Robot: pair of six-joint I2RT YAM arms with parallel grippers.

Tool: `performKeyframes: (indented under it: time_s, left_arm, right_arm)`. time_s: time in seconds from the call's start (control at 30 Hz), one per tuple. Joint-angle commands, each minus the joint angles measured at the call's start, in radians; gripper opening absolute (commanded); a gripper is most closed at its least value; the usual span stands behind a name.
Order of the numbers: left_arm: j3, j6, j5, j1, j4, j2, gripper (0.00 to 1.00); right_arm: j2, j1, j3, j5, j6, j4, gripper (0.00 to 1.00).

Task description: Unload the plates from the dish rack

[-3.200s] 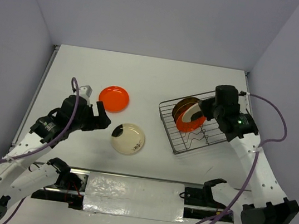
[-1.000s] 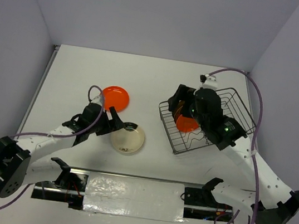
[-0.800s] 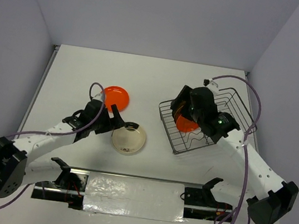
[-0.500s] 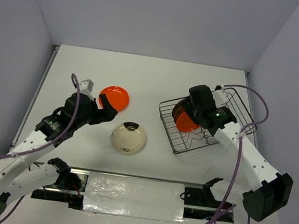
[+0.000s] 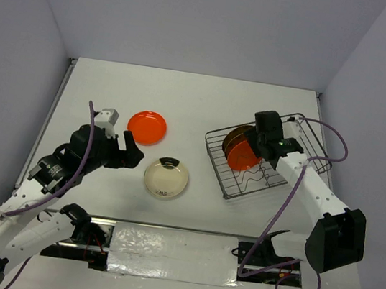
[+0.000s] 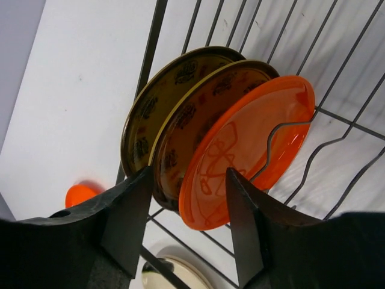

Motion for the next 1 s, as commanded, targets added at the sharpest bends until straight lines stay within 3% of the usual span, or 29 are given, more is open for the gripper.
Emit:
performKeyframes:
  time_s: [0.0,0.27,0.33,0.4,0.43,0.77,0.8,0.97]
  left_arm:
    - [-0.009,0.034,0.027,-0.003,0.016,0.004,0.99]
    - [-0.011,0.034,0.024,-0.004,0.017,0.004,1.0]
    - [-0.011,0.032,0.021,-0.004,0.016,0.002,0.99]
    - [-0.011,0.032,0.02,-0.004,0.014,0.001,1.0]
    - [-0.009,0.031,0.02,-0.003,0.014,0.001,0.99]
    - [0.014,0.02,0.007,-0.004,0.004,-0.001,1.0]
    - [0.02,0.012,0.003,-0.003,0.004,-0.001,1.0]
    - [0.102,-0.043,-0.054,-0.003,-0.042,0.024,0.99]
  right_arm:
    - [0.021,-0.016,0.0,-0.001,0.002,0.05,0.57]
    - [0.0,-0.016,-0.075,0.011,0.074,0.045,0.42]
    - [-0.002,-0.013,-0.078,0.013,0.083,0.034,0.3]
    - [0.0,-0.016,-0.071,0.01,0.089,0.014,0.26]
    - [0.0,-0.014,-0.066,0.008,0.098,0.008,0.2]
    - [-0.121,-0.013,0.009,-0.017,0.209,-0.119,0.1]
    - [-0.152,-0.014,0.013,-0.021,0.207,-0.113,0.04]
    - [-0.221,-0.005,0.107,-0.067,0.091,-0.018,0.0]
